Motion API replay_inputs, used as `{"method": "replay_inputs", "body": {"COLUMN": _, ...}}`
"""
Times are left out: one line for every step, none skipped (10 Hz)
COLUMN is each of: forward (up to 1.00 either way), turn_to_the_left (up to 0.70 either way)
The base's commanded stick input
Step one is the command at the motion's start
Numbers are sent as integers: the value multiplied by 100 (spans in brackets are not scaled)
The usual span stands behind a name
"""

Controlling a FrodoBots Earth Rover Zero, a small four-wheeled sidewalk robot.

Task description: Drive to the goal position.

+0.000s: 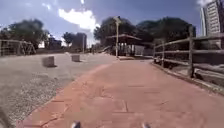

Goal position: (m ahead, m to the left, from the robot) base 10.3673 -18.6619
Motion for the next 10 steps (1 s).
{"method": "replay_inputs", "body": {"forward": 85, "turn_to_the_left": 0}}
{"method": "replay_inputs", "body": {"forward": 85, "turn_to_the_left": 0}}
{"method": "replay_inputs", "body": {"forward": 85, "turn_to_the_left": 0}}
{"method": "replay_inputs", "body": {"forward": 85, "turn_to_the_left": 0}}
{"method": "replay_inputs", "body": {"forward": 85, "turn_to_the_left": 0}}
{"method": "replay_inputs", "body": {"forward": 85, "turn_to_the_left": 0}}
{"method": "replay_inputs", "body": {"forward": 85, "turn_to_the_left": -16}}
{"method": "replay_inputs", "body": {"forward": 85, "turn_to_the_left": -34}}
{"method": "replay_inputs", "body": {"forward": 85, "turn_to_the_left": -34}}
{"method": "replay_inputs", "body": {"forward": 85, "turn_to_the_left": -34}}
